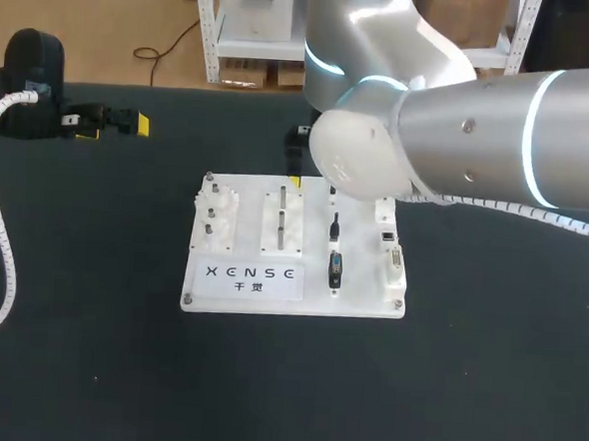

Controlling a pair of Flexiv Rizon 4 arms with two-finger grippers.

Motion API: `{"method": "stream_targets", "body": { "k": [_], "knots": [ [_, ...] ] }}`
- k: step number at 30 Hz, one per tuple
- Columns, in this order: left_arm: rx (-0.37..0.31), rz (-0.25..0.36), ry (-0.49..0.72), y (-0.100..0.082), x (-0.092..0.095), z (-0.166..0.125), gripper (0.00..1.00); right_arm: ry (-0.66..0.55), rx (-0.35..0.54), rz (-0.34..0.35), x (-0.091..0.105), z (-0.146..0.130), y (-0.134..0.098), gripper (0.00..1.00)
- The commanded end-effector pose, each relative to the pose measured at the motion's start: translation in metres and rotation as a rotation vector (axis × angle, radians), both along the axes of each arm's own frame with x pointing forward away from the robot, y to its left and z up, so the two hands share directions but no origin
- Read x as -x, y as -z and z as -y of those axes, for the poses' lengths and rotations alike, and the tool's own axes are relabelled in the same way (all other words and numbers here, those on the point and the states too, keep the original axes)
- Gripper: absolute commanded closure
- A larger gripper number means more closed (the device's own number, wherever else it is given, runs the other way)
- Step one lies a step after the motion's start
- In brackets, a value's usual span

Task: Insert the USB connector, Ethernet cable, and multi-pin plug into their matching sockets one by one.

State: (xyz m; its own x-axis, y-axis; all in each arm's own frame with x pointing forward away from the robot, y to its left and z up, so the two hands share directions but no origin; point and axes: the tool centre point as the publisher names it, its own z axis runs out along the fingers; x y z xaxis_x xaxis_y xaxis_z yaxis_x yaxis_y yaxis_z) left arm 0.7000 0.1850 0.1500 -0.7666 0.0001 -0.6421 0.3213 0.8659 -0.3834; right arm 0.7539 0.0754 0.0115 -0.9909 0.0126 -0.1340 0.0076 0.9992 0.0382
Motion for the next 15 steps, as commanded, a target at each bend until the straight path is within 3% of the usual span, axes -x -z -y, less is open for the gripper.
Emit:
{"method": "stream_targets", "body": {
  "k": [1, 5, 6, 7, 8, 9, 15],
  "knots": [
    [0.0, 0.0, 0.0, 0.0, 0.0, 0.0, 0.0, -0.007, -0.005, -0.028, -0.0035, 0.0009, 0.0021, 0.0],
    [0.0, 0.0, 0.0, 0.0, 0.0, 0.0, 0.0, -0.012, -0.005, -0.035, -0.0027, 0.0011, 0.004, 0.0],
    [0.0, 0.0, 0.0, 0.0, 0.0, 0.0, 0.0, -0.008, -0.007, -0.043, -0.0025, 0.0014, 0.0045, 0.04],
    [0.0, 0.0, 0.0, 0.0, 0.0, 0.0, 0.0, -0.008, -0.008, -0.044, -0.0025, 0.0016, 0.0049, 0.19],
    [0.0, 0.0, 0.0, 0.0, 0.0, 0.0, 0.0, -0.008, -0.008, -0.044, -0.0025, 0.0017, 0.005, 0.45],
    [0.0, 0.0, 0.0, 0.0, 0.0, 0.0, 0.0, -0.007, -0.009, -0.046, -0.0023, 0.002, 0.0051, 0.51],
    [0.0, 0.0, 0.0, 0.0, 0.0, 0.0, 0.0, -0.018, -0.013, -0.049, -0.0001, 0.0026, 0.0047, 0.56]
  ]
}}
